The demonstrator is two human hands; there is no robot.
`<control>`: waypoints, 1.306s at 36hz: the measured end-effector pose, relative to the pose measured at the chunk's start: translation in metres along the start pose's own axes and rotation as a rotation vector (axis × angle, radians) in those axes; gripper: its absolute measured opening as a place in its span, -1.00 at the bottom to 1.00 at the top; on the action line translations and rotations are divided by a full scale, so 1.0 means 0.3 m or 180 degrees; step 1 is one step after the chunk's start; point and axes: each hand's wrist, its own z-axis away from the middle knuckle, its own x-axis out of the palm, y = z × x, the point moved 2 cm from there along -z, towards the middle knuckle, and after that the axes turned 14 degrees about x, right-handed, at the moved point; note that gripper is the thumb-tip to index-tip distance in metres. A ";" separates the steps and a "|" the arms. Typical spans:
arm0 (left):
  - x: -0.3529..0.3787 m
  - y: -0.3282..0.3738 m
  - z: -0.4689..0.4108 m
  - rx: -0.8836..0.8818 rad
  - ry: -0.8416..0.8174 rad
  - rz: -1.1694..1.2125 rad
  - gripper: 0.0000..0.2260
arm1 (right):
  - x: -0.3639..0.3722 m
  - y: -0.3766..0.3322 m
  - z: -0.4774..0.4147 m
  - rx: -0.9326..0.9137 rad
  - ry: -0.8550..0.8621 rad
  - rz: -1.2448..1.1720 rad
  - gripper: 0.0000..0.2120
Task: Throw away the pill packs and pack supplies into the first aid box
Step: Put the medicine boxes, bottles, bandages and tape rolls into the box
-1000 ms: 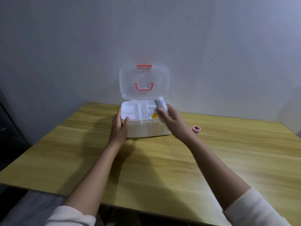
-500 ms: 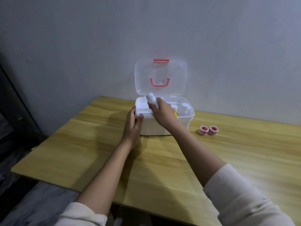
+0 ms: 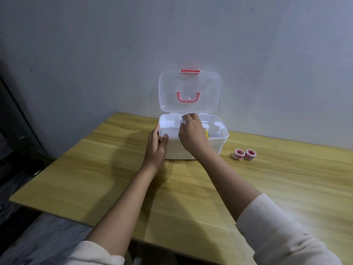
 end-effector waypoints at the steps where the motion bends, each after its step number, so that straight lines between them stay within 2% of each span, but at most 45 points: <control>1: 0.000 -0.001 0.000 0.0007 0.0000 -0.0011 -0.54 | -0.003 0.007 0.008 -0.0020 0.0001 0.0107 -0.72; 6: 0.000 -0.008 -0.002 0.0026 0.0026 -0.0097 -0.56 | -0.015 0.040 0.058 -0.0236 -0.0031 0.0396 -0.72; 13: 0.001 0.000 0.000 0.0044 0.0011 -0.0200 -0.57 | -0.014 0.069 0.102 -0.0594 0.0078 0.0084 -0.74; 21: 0.000 0.007 0.005 0.0003 -0.0005 -0.0207 -0.56 | -0.012 0.071 0.065 -0.0364 0.0097 -0.0006 -0.76; 31: -0.001 0.005 0.001 -0.0039 0.0009 -0.0197 -0.56 | -0.012 0.072 0.056 -0.0561 -0.0451 0.0625 -0.59; 33: 0.000 0.005 0.002 -0.0047 0.0006 -0.0221 -0.56 | -0.009 0.073 0.039 -0.0461 -0.0558 0.0667 -0.70; 35: -0.001 0.005 0.003 -0.0049 0.0008 -0.0246 -0.56 | -0.010 0.073 0.024 -0.0358 -0.0469 0.0698 -0.88; 40: 0.001 0.006 0.005 -0.0063 0.0010 -0.0245 -0.55 | -0.017 0.077 0.029 -0.0248 -0.0094 0.0266 -0.80; 47: 0.006 0.015 0.007 -0.0073 0.0050 -0.0174 -0.56 | -0.023 0.095 0.070 -0.0443 0.0233 -0.0243 -0.73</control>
